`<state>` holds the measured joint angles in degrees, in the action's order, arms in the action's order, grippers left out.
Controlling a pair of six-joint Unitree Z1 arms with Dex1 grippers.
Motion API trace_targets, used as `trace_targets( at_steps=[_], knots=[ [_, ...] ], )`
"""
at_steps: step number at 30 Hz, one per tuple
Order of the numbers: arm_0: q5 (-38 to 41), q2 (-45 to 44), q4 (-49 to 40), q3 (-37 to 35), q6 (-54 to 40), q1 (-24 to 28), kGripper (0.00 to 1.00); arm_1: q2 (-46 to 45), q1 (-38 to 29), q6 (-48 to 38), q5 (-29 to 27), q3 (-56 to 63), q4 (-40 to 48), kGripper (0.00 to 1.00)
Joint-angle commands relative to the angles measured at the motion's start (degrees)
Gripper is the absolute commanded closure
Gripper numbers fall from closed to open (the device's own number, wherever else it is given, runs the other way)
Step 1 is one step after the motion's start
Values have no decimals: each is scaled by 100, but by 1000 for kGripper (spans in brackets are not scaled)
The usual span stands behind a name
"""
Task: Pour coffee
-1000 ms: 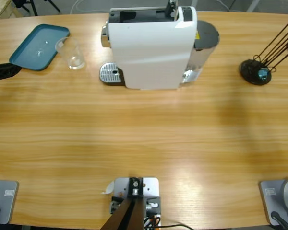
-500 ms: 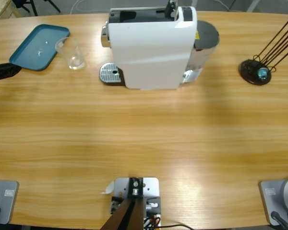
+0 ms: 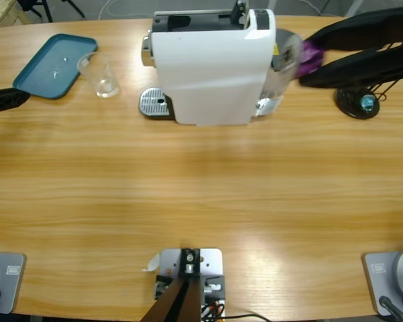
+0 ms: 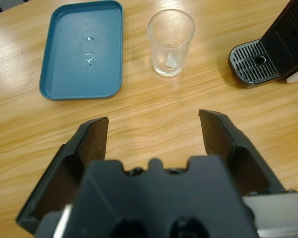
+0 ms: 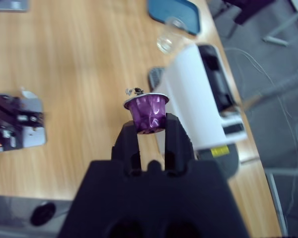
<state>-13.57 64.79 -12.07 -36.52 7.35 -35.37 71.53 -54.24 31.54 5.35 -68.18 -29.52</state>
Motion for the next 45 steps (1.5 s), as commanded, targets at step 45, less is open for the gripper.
trace_targets(
  at_steps=[45],
  knots=[
    [-67, 113, 47, 89, 56, -5, 216, 3766, 1038, 1091, -226, -2841, -105, 1000]
  ],
)
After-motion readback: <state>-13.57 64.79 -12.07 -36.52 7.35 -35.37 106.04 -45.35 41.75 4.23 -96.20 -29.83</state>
